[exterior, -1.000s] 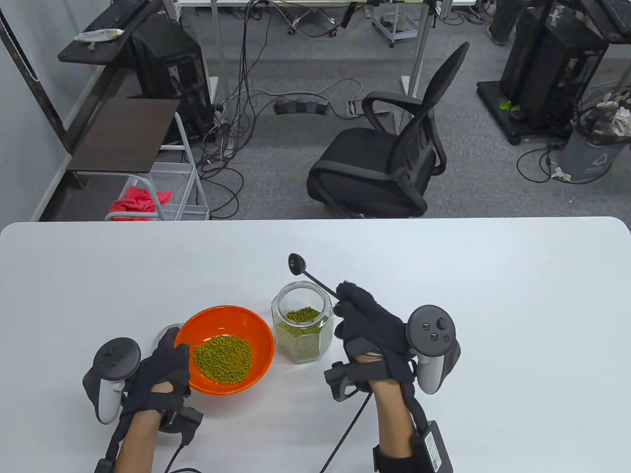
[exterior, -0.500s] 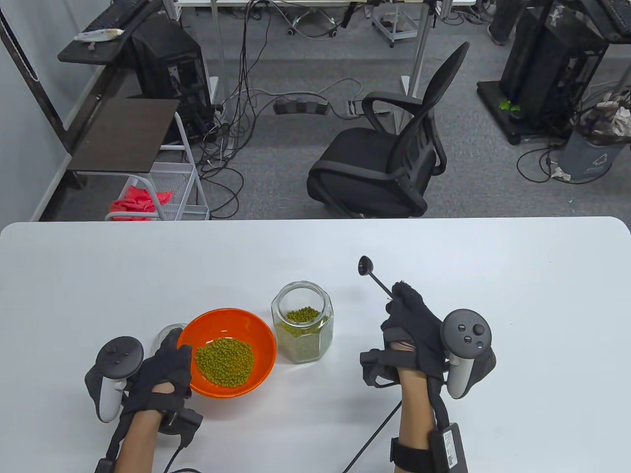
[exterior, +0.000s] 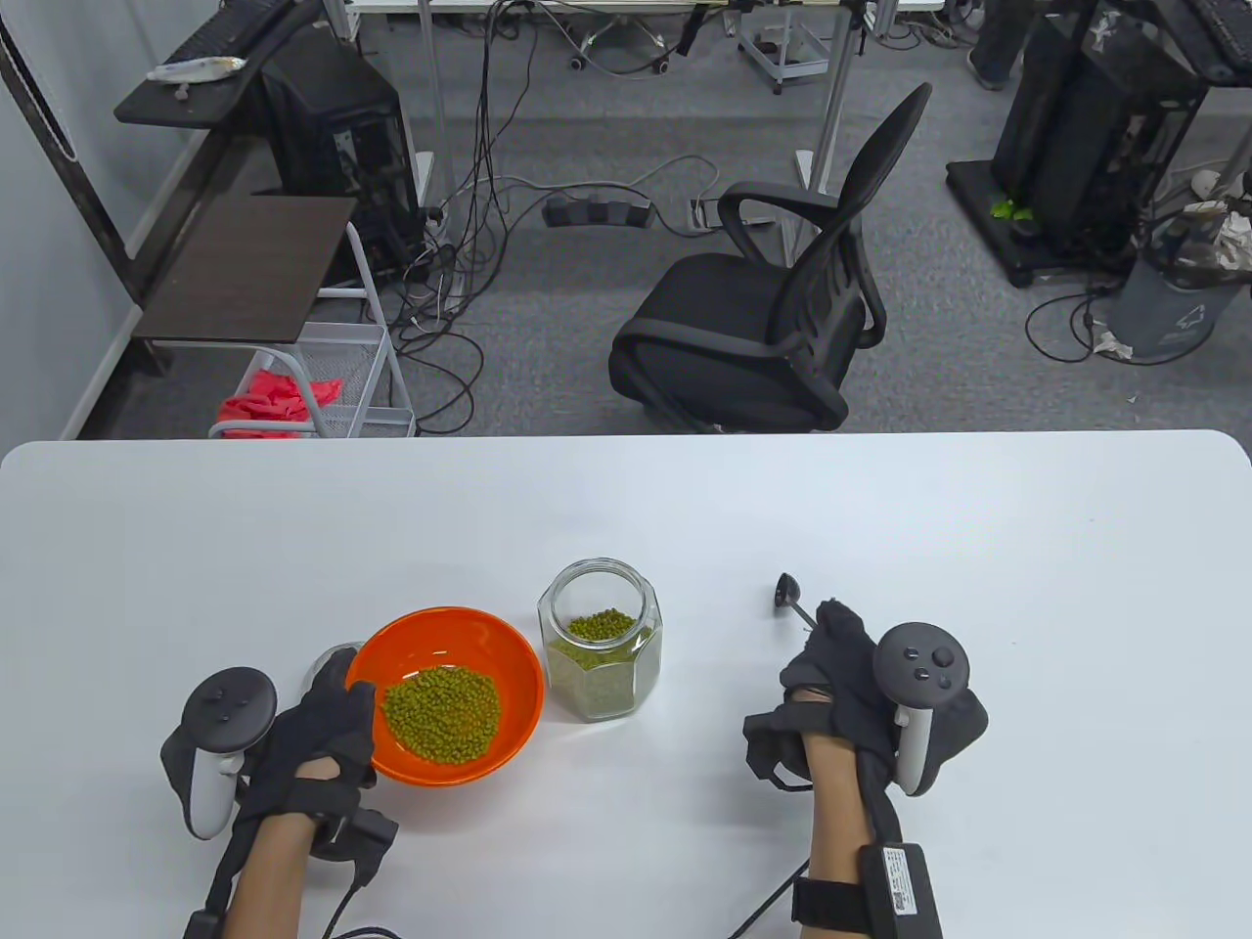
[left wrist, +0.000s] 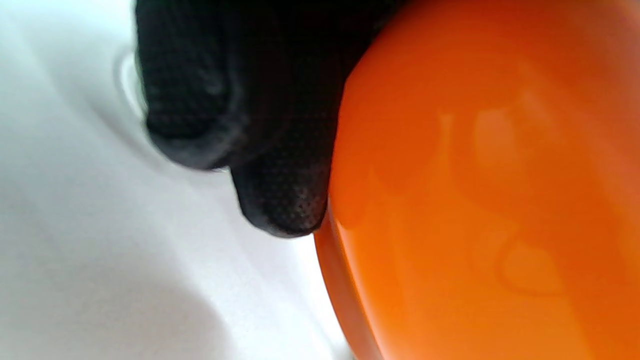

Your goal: Portion mung beans with measuring scoop (Bowl in hand)

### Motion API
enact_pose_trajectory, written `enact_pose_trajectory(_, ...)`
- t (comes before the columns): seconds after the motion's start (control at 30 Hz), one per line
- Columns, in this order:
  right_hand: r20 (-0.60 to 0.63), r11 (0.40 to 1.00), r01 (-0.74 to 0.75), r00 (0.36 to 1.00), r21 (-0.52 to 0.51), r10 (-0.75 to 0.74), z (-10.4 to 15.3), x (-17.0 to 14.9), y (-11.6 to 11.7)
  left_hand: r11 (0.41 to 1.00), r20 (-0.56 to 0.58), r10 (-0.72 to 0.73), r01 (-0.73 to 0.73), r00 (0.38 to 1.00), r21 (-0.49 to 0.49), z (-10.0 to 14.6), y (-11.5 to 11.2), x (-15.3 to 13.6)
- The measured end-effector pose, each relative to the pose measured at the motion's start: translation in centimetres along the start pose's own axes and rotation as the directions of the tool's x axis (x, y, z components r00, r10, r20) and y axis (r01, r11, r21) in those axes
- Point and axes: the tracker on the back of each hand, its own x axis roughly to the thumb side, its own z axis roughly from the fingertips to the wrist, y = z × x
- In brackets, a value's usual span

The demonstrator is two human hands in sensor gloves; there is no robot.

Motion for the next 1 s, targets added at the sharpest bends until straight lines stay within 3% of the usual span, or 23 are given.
enact_pose_trajectory(0.53, -0.021, 0.979, -0.204, 0.979, 0.026, 0.204, 0.3, -3.5, 0.7, 1.0, 0.0, -0.002, 0.002, 1.0, 0.004, 0.1, 0.1, 0.0)
enact_pose_trajectory(0.7, -0.043, 0.92, -0.389, 0.919, 0.055, 0.392, 0.5, -4.8, 1.6, 1.0, -0.005, -0.003, 0.003, 1.0, 0.005, 0.1, 0.1, -0.1)
enact_pose_trajectory(1.0, -0.061, 0.814, -0.579, 0.812, 0.05, 0.581, 0.5, -5.0, 2.6, 1.0, -0.008, -0.002, 0.002, 1.0, 0.004, 0.1, 0.1, -0.1)
